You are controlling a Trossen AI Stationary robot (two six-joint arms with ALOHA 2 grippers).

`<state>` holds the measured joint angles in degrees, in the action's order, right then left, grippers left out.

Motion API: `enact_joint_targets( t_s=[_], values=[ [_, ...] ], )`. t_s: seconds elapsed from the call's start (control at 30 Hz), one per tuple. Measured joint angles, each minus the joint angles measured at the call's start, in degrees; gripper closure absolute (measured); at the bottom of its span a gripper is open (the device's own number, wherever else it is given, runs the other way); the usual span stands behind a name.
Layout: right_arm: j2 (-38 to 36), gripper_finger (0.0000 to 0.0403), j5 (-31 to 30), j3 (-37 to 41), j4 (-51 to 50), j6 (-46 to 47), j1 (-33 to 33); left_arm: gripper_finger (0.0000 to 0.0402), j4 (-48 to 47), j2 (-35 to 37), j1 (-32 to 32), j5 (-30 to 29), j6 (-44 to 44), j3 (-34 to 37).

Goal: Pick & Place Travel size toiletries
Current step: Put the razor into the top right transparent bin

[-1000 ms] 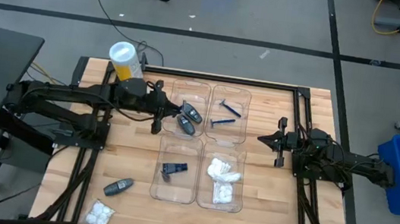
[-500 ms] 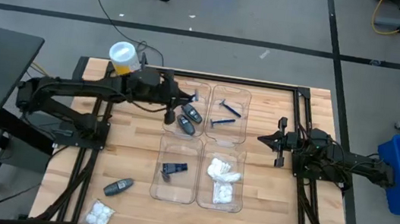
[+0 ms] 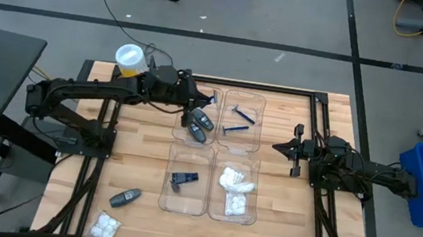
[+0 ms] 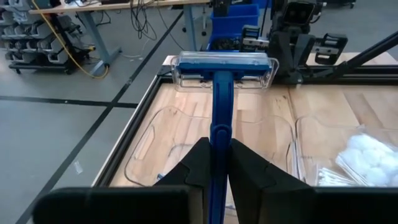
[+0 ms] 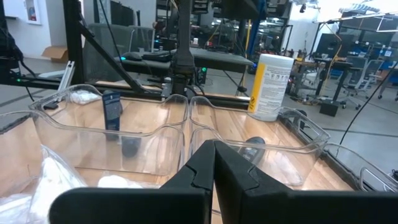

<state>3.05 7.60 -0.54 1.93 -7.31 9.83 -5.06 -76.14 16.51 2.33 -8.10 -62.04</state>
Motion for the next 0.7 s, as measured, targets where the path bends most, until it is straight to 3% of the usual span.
enact_joint_targets(
  t_s=[0.37,0.7],
  values=[
    [0.0,0.0389,0.0,0.0,0.0,0.0,0.0,0.0357,5.9,-3.4,0.2,0.9,0.3,0.0],
    [0.0,0.0389,0.0,0.0,0.0,0.0,0.0,0.0359,8.9,-8.9,0.9,6.9,0.5,-2.3]
  ],
)
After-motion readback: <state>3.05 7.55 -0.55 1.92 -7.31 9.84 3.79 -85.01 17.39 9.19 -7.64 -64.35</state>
